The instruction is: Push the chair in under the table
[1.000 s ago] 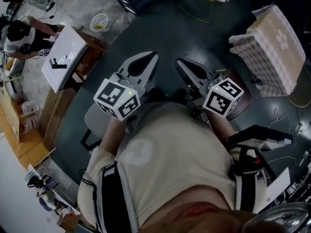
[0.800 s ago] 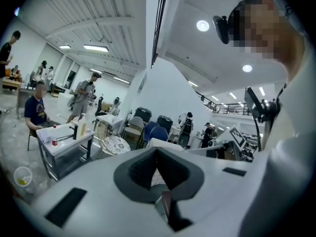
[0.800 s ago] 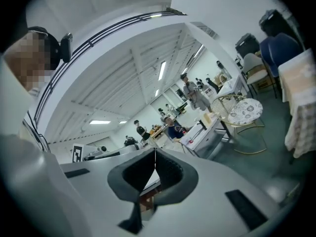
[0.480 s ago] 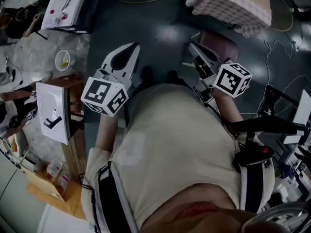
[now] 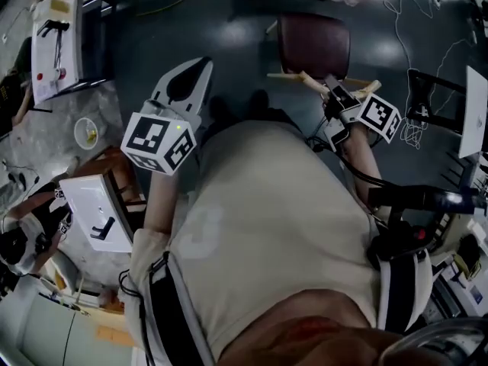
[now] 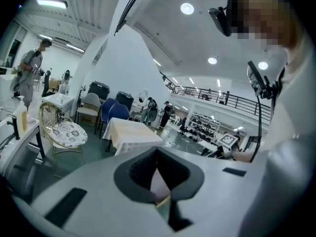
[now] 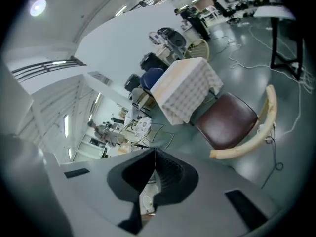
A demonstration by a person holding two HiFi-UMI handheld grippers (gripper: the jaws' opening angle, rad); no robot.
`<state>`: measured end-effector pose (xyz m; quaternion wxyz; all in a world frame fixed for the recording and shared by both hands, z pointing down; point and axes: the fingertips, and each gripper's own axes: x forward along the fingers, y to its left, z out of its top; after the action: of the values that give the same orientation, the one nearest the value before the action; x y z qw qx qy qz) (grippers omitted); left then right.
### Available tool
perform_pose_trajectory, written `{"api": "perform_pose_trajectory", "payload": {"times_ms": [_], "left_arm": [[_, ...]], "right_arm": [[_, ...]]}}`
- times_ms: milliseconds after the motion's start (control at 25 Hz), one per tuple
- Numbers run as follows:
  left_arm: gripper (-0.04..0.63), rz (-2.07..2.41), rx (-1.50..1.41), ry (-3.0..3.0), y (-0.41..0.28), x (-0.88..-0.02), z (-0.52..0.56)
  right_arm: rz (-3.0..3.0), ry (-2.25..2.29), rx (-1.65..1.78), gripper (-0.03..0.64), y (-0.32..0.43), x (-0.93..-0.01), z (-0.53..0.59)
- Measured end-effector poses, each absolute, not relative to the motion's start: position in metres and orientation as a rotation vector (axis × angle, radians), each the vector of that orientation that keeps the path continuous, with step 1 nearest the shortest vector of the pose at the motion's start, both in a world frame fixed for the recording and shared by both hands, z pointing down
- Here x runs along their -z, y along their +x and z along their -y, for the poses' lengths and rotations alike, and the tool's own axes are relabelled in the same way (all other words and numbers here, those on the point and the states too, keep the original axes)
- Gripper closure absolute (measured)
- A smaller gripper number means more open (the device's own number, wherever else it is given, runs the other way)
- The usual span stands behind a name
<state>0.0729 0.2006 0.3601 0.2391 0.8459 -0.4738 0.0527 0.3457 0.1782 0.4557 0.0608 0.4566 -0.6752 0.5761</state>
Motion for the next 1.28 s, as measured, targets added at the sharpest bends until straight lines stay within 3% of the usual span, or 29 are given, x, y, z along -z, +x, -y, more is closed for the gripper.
{"api": "perform_pose_trajectory", "payload": {"times_ms": [480, 520, 560, 600, 1040, 1280], "left_arm": [[0.589, 1.235, -0.375, 2.390, 0.125, -0.374, -0.179], [0.589, 1.236, -0.390, 2.393, 0.127, -0.374, -0.180], [0.589, 1.231, -0.400, 2.396, 0.131, -0.374, -0.182], [0.589, 1.226, -0.410, 2.396, 0.136, -0.374, -0.184], [0.589, 1.307, -0.485, 2.296, 0.133, -0.379, -0.198], [0.589, 1.313, -0.497, 2.261, 0.143, -0.384, -0.200]], "right_arm": [[1.529, 1.775, -2.141, 0.604, 0.472, -0.569, -0.239], [1.506, 1.801, -2.145, 0.561, 0.479, -0.577, -0.243], [1.492, 1.826, -2.141, 0.396, 0.487, -0.584, -0.245], [1.478, 1.852, -2.131, 0.342, 0.495, -0.589, -0.246], [1.239, 1.982, -2.069, 0.325, 0.554, -0.673, -0.223], [1.086, 1.992, -2.212, 0.301, 0.570, -0.706, -0.219]]}}
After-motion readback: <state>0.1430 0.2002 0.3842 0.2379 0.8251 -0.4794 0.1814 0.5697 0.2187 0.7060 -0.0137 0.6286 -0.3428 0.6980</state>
